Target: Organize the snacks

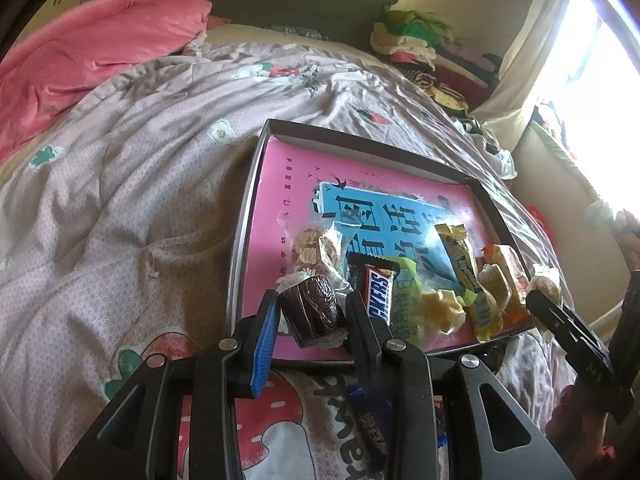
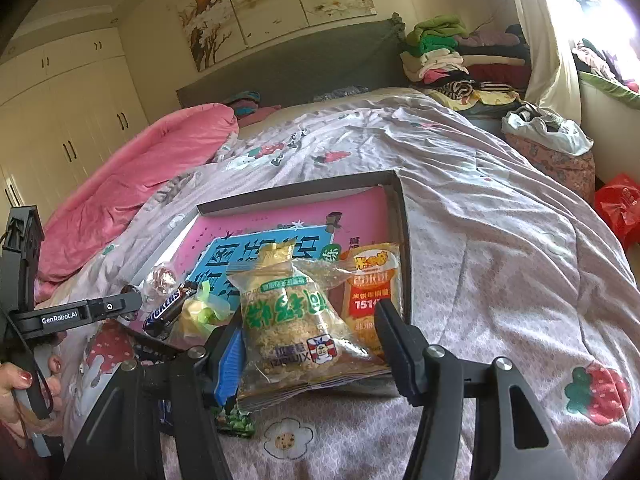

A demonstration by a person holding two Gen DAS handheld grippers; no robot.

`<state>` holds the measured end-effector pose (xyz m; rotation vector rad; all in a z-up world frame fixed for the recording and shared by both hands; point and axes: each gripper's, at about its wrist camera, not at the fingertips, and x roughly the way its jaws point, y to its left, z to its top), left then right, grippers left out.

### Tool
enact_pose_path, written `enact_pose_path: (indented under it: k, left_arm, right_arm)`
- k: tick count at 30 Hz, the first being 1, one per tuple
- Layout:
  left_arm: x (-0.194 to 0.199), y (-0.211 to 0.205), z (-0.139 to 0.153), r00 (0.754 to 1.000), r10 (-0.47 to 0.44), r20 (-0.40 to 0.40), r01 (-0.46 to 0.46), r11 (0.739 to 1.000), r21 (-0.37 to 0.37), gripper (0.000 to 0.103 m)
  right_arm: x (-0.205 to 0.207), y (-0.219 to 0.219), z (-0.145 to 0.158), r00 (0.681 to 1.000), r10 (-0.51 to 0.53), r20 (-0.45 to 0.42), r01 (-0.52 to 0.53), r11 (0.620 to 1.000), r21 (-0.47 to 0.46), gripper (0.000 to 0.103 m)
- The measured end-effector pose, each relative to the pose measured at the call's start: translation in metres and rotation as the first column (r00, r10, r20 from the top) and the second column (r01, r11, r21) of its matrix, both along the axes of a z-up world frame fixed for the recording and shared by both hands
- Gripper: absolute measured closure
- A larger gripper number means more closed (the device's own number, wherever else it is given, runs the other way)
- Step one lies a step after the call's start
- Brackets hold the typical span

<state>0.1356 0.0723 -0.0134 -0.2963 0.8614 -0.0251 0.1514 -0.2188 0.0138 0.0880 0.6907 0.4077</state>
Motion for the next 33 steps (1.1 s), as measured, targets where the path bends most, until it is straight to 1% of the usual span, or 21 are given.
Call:
enact_pose_path:
  k: [21,27,33]
  left_arm:
    - [0.009,-0.001,-0.006,1.0,0.0,-0.021,0.001,1.0,0.011,0.069]
    - [0.011,-0.002,-0.004,1.0,-0.004,-0.018,0.004,1.0,0.017,0.069]
    - [0.011,-0.003,-0.003,1.0,-0.003,-0.015,0.003,1.0,0.019,0.069]
  right_arm:
    - [0.015,0.01,-0.006,1.0,-0.002,0.009,0.002,1.0,-0.028,0.042]
    - [0.017,0.014,-0.008,1.0,0.013,0.024,-0.012,0.999,-0.051,0.042]
    - [0.016,0.016,-0.009,0.999,0.034,0.025,-0.032,0.998,-0.055,0.042]
